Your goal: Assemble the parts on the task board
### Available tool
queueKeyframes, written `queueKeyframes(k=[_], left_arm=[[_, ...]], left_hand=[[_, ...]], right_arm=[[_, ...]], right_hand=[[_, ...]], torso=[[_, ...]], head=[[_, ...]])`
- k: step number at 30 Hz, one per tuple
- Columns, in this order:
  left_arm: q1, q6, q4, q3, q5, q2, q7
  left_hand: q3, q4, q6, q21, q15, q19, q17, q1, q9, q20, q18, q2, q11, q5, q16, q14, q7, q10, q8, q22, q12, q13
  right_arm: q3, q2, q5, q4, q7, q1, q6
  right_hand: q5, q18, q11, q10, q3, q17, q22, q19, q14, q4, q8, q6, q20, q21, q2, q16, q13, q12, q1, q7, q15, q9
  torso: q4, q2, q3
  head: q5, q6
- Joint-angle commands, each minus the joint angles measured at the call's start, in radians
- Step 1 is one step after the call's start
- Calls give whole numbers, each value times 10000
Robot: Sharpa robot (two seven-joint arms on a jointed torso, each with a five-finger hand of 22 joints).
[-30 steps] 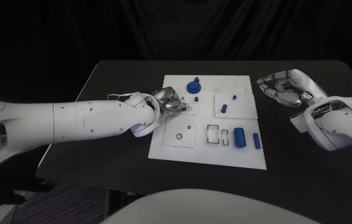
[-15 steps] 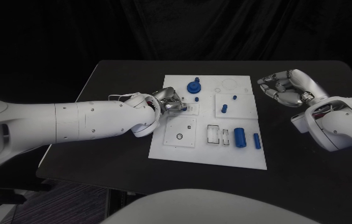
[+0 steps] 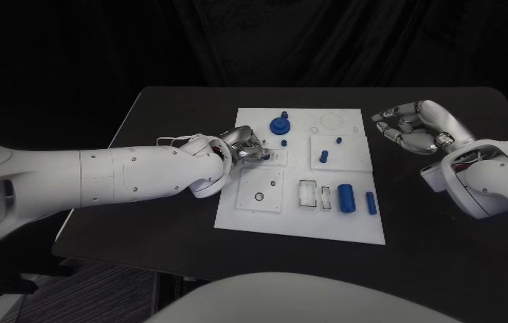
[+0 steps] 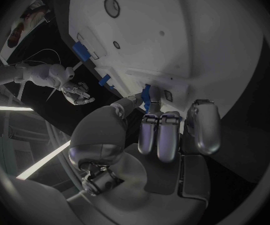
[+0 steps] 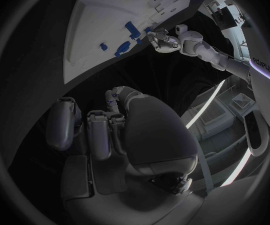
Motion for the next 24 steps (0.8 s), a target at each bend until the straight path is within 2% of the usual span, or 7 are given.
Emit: queueKeyframes(k=[1, 3, 4, 10, 17, 21, 24], left_arm=[[-138, 815, -14, -88, 45, 42, -378], [-141, 917, -20, -88, 45, 41, -450], [-142, 958, -23, -88, 45, 40, -480], [-147, 1159, -41, -88, 44, 34, -625], [-150, 1243, -68, -88, 44, 31, -675], [-152, 1245, -79, -88, 44, 29, -681], [-153, 1238, -88, -88, 44, 28, -692]], left_hand=[[-427, 468, 54, -125, -30, -49, 2564, 67, -38, -20, 150, -15, -26, -668, -10, 1030, -200, 1074, -89, 1707, 36, 2632], [-675, 710, 52, -164, -15, -62, 2556, 20, -72, -5, 154, -39, -10, -895, -15, 1027, -184, 1074, -136, 1700, 36, 2632], [-1002, 1007, 51, -191, 3, -71, 2543, -107, -113, 12, 157, -97, 11, -1055, -21, 1022, -163, 1074, -189, 1695, 36, 2632], [-1876, 1683, 75, -273, 36, -94, 2515, -316, -225, 36, 175, -216, 54, -1045, -37, 1010, -115, 1074, -324, 1677, 36, 2632], [-2172, 1865, 80, -335, 42, -112, 2489, -130, -270, 44, 188, -142, 59, -847, -50, 999, -119, 1074, -391, 1662, 36, 2632], [-2172, 1865, 80, -335, 42, -112, 2489, -130, -270, 44, 188, -142, 59, -847, -50, 999, -119, 1074, -391, 1662, 36, 2632], [-2379, 2038, 100, -342, 47, -110, 2480, -117, -287, 50, 187, -109, 68, -949, -55, 996, -104, 1074, -415, 1662, 36, 2632]], right_arm=[[7, -15, -7, 26, -130, -23, -60], [7, -15, -7, 24, -131, -23, -57], [7, -14, -7, 23, -132, -23, -55], [7, -9, -7, 17, -135, -23, -38], [7, 7, -7, 6, -135, -25, -14], [7, 9, -7, 2, -134, -28, -3], [7, 12, -7, -1, -131, -30, 5]], right_hand=[[64, 57, 62, 727, 55, 1939, 1148, -80, 780, -16, -15, 4, 12, -35, 7, -63, 2339, -27, -123, 4, 24, -15], [64, 57, 62, 727, 55, 1939, 1148, -80, 780, -16, -15, 4, 12, -35, 7, -63, 2339, -27, -123, 4, 24, -15], [64, 57, 62, 727, 55, 1939, 1148, -80, 780, -16, -15, 4, 12, -35, 7, -63, 2339, -27, -123, 4, 24, -15], [63, 54, 62, 731, 59, 1958, 1155, -74, 787, -21, -12, 10, 12, -25, 6, -44, 2343, -24, -133, 3, 24, -15], [63, 54, 62, 731, 59, 1958, 1155, -74, 787, -21, -12, 10, 12, -25, 6, -44, 2343, -24, -133, 3, 24, -15], [63, 54, 62, 731, 59, 1958, 1155, -74, 787, -21, -12, 10, 12, -25, 6, -44, 2343, -24, -133, 3, 24, -15], [63, 54, 62, 731, 59, 1958, 1155, -74, 787, -21, -12, 10, 12, -25, 6, -44, 2343, -24, -133, 3, 24, -15]], torso=[[-8, -2, -1], [-9, -9, 1], [-9, -9, 2], [-19, -13, 0], [-19, -16, -5], [-17, -10, -8], [-11, -4, -6]], head=[[8, -1], [10, -1], [8, -1], [8, -1], [26, -1], [36, -1], [33, -1]])
